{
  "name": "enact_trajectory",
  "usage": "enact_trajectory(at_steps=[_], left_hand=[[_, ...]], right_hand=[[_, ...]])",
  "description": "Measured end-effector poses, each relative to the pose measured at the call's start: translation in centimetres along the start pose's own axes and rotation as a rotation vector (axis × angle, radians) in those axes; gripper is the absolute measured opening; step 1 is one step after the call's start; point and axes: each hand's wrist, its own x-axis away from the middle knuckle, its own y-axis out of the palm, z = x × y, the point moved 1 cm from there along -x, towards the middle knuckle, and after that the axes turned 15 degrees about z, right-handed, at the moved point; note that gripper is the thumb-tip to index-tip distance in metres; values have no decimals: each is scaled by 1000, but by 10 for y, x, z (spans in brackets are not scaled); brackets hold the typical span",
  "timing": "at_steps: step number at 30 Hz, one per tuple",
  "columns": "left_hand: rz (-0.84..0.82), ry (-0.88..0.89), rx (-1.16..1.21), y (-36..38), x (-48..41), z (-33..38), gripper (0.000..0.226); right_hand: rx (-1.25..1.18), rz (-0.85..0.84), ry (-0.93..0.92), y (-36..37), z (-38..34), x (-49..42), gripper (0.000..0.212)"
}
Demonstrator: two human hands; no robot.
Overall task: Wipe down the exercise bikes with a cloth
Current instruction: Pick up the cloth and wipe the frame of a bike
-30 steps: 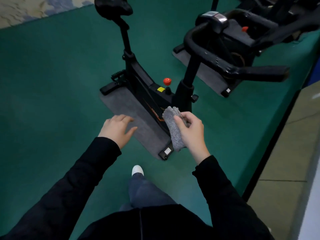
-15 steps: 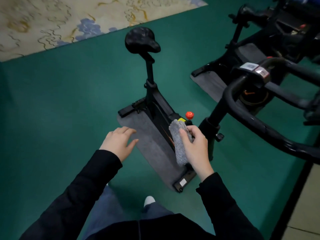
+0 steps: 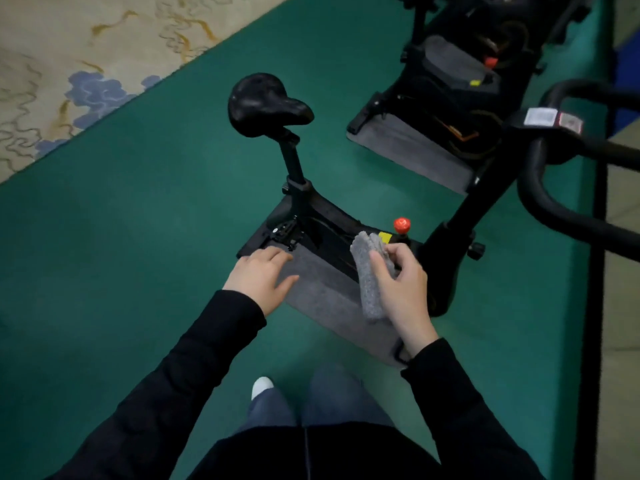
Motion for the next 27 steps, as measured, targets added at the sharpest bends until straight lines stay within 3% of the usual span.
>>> enact_trajectory(at_steps=[9, 14, 22, 27], left_hand=[[-153, 234, 93, 26, -79, 11, 50], [-208, 340, 17, 38, -132, 22, 59], [-184, 435, 73, 40, -207, 42, 57], [-217, 525, 112, 50, -243, 61, 55]], right_hand=[[60, 305, 168, -17, 18, -21, 8], [16, 439, 245, -13, 26, -62, 10], [35, 466, 162, 2, -4, -122, 5], [55, 528, 205, 0, -5, -136, 3]])
